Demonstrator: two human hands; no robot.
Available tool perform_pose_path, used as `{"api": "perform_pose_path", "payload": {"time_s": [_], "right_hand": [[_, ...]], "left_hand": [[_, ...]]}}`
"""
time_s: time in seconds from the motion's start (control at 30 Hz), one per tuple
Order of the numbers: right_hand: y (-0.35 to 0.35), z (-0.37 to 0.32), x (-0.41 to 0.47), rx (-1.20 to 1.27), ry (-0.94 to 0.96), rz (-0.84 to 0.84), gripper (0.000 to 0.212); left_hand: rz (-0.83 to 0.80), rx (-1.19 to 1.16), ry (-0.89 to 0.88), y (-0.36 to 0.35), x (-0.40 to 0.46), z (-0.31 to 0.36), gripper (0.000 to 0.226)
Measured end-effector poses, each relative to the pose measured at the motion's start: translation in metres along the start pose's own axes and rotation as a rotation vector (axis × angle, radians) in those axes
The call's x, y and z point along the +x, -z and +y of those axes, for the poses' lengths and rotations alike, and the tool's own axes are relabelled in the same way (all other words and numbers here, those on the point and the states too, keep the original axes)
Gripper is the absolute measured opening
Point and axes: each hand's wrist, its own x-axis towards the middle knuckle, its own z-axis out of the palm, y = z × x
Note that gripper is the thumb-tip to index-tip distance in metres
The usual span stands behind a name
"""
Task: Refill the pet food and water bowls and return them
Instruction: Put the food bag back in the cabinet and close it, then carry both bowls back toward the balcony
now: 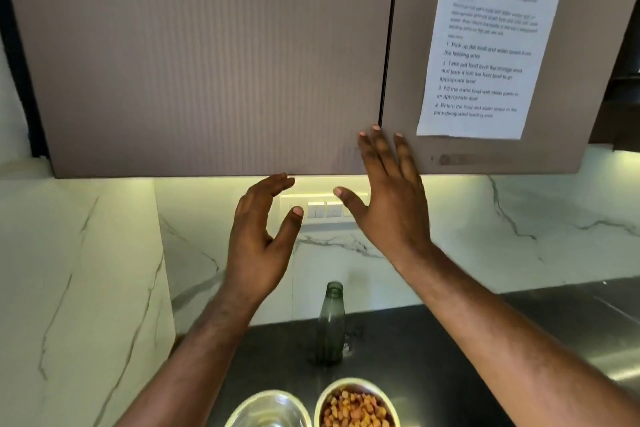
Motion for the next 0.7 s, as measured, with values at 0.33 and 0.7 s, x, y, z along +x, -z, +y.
{"api": "perform_pose_path", "payload": {"time_s": [0.33, 0.7], "right_hand": [[-0.048, 0.000, -0.221, 0.137, -0.341, -0.573, 0.089], [-0.091, 0.037, -0.346, 0.083, -0.833, -0.895, 0.075]], "left_hand": [[-0.383, 0.141, 0.499, 0.020, -0.195, -0.129, 0.036], [-0.470, 0.357, 0.881, 0.024, -0.287, -0.177, 0.040]]}}
